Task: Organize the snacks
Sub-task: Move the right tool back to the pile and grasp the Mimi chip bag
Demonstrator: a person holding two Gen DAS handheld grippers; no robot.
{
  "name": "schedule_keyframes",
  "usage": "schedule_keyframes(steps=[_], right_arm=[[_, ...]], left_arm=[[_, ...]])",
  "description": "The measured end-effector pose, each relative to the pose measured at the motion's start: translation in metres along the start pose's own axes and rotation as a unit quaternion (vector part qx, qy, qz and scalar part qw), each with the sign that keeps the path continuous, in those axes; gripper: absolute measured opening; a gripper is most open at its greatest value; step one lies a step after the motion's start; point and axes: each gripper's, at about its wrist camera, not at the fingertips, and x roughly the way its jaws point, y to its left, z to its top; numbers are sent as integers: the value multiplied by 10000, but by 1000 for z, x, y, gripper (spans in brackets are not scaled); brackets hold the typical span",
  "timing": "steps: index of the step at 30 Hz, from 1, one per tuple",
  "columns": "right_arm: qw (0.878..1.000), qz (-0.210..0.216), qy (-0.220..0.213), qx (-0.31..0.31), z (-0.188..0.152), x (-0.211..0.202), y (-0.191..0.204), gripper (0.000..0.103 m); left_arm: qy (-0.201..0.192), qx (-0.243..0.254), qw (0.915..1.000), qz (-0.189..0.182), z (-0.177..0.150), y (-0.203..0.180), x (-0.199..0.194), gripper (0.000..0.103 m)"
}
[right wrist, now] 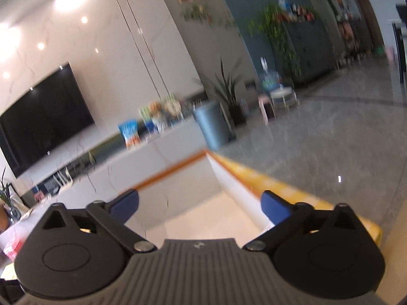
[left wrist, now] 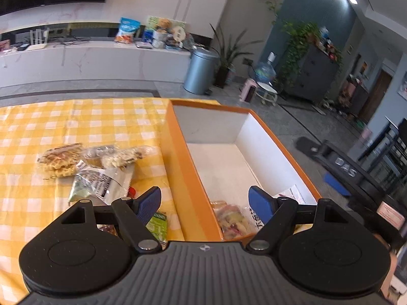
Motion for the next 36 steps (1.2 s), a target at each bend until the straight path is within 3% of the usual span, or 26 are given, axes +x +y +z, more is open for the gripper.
schedule_keyframes(steps=[3,9,20,30,33,36], right_arm=[[9994,66,-333,-69,2,-6,3,100],[9987,85,-447,-244,5,-10,8,100],[9892,607,-1250,-460,17,-52,34,100],[9837,1542,-905,-203,22,-79,95,100],[9852,1604,-591,-140,17,-82,124,100],[9846,1743,-10,154,5,-81,147,100]], left_arm=[[-102,16,9999,45,2,1,-4,92],[-141,79,9999,54,3,1,-8,92],[-355,48,9993,106,4,9,-29,92],[-871,-228,9954,330,6,42,-89,92],[-974,-347,9933,513,6,55,-107,92],[-1014,-275,9913,798,0,68,-126,92]])
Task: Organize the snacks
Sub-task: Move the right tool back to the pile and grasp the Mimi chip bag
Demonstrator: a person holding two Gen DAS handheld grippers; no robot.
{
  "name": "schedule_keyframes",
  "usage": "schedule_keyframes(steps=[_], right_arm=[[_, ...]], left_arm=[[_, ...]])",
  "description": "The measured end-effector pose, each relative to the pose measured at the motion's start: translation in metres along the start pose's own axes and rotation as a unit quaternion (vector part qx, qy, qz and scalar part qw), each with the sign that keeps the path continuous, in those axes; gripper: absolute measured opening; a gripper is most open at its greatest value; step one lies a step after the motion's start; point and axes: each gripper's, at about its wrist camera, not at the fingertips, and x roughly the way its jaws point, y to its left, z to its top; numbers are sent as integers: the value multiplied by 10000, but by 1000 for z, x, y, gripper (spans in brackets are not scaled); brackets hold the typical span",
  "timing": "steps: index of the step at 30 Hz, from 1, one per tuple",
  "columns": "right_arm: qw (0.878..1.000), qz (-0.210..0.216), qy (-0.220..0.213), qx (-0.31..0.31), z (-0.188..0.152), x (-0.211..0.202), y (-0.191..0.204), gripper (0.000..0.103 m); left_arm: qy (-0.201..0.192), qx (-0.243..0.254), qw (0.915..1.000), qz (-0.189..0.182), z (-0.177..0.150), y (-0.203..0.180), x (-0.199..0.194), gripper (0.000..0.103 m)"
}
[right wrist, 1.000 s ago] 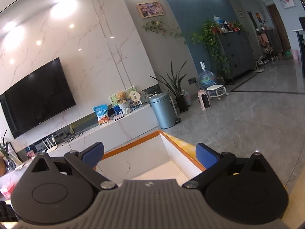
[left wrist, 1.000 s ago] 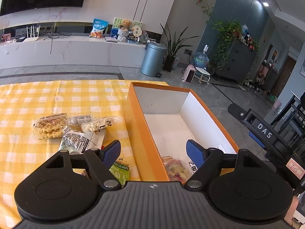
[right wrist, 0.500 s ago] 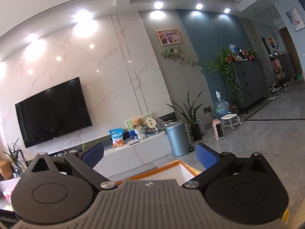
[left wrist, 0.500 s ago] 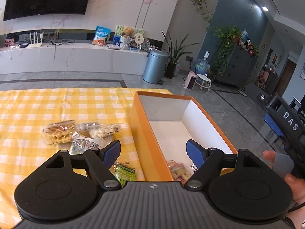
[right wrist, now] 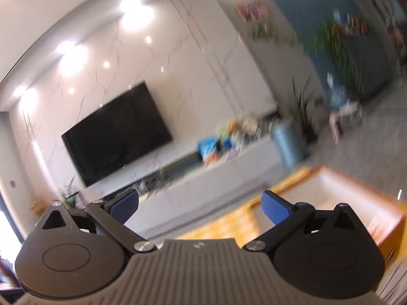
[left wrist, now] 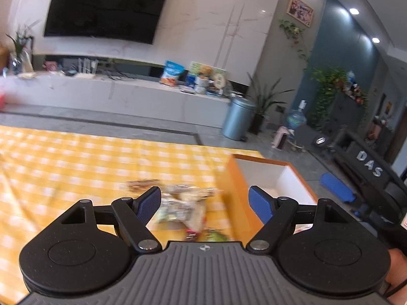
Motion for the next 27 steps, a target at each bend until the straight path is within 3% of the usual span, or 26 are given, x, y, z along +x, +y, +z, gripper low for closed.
schedule_keyframes(steps=[4,7,12,15,20,23,27], right_arm=[[9917,676,1084,136,-28,20,19,100],[9890,857,1194,-170,-51,26,35,100],[9903,633,1053,-651,-74,35,43,100],[9865,540,1235,-924,-79,47,34,100],[9693,329,2294,-823,-94,81,13,98],[9616,314,2584,-870,-109,90,14,95],[9426,-207,3230,-827,-134,98,24,95]], left_arm=[[-19,-62,9998,206,-5,29,-13,92],[125,-153,9991,371,-10,50,-10,92],[239,-594,9974,341,-17,83,6,92],[244,-825,9959,274,-24,105,18,92],[626,-1103,9899,632,-40,129,40,92],[847,-1108,9878,694,-49,138,50,92],[1110,-1225,9826,844,-57,148,61,92]])
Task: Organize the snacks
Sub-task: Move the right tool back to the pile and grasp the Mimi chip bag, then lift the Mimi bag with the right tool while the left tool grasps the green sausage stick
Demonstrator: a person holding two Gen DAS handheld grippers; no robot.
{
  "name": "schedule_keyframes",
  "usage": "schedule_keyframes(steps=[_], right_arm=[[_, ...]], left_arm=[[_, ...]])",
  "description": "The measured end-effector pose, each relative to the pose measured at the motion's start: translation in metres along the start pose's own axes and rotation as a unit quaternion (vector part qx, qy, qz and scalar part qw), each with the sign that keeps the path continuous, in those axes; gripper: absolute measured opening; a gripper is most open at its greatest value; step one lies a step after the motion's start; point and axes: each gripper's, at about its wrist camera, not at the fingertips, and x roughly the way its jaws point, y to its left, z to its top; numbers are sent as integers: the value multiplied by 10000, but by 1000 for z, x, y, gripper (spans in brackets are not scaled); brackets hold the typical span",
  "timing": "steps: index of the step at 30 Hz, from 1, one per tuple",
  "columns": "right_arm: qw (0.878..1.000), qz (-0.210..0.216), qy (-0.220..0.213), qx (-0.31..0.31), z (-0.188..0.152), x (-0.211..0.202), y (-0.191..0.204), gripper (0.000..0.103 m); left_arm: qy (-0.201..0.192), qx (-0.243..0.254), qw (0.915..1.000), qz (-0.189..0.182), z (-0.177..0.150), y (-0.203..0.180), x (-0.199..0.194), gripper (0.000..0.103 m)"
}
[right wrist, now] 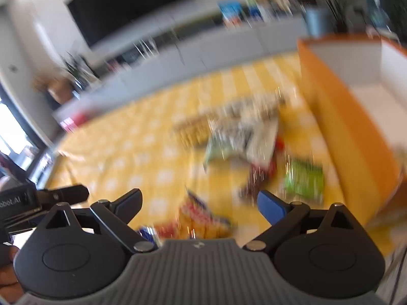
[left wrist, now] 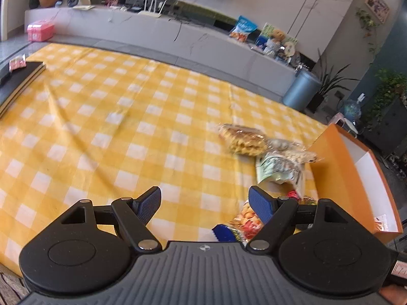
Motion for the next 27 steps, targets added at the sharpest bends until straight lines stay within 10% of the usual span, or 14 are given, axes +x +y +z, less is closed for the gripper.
schedule_keyframes(steps=[6,19,27], right_arm=[[9944,-705,116,775,-27,26,11,100],[9814,-1844,74,531,-62,62,64,98],[9886,-1441,-13,-430,-64,57,72,48]], left_arm=[[-88,365,9964,757,-4,-4,7,92],[67,-43,9984,555,2,9,6,92],[23,-89,9979,636,5,12,3,92]])
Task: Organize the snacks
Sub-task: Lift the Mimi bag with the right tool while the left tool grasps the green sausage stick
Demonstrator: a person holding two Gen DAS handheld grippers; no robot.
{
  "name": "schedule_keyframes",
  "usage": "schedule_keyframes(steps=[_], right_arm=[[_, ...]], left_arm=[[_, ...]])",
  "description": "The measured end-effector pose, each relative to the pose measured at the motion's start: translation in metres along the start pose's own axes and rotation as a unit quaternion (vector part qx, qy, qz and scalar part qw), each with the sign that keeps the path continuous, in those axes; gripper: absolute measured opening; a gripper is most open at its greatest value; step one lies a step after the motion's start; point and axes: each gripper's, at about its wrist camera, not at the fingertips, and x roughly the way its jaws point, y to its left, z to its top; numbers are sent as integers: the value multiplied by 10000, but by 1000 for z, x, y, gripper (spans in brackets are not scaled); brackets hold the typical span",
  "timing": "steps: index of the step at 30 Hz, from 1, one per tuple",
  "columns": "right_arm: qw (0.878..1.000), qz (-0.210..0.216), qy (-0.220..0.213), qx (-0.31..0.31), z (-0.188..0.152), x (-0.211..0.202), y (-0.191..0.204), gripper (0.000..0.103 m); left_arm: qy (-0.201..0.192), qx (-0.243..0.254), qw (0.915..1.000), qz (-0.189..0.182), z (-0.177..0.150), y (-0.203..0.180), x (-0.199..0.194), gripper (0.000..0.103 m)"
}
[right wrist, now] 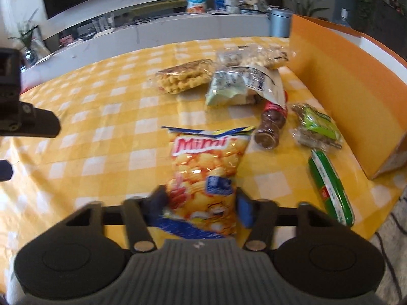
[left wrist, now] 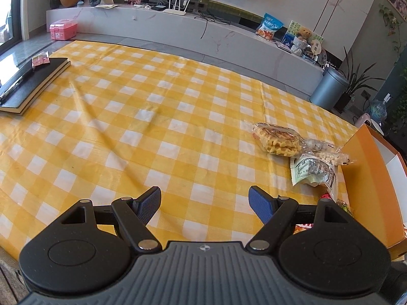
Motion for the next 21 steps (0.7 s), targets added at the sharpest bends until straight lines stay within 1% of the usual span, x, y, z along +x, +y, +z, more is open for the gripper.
schedule_keyframes(steps=[3,5,7,9,11,14,18,21], right_arm=[[9997,216,75,67,5,0,-9,41],[9995,298,38,121,8,-3,-15,35],[9994,315,-20,143,13,-6,-21,33],[9990,443,-28,75,20,-9,-27,33],[9985,505,-105,177,27,-14,-38,32],[9972,519,-400,355,39,-27,-60,32],[9923,707,-890,500,53,-51,-92,32],[9869,913,-1057,811,63,-66,-123,32]], left_arm=[[1,33,10000,-25,0,-2,0,92],[-22,71,10000,-58,-1,-5,-2,92],[-35,120,9998,-130,-2,-8,-3,92],[-13,164,9995,-264,-3,-12,-3,92],[27,186,9991,-385,-5,-17,-3,92],[-65,239,9982,-546,-7,-25,-5,92],[-63,247,9968,-758,-10,-39,-2,92],[-51,539,9936,-987,-16,-57,2,92]])
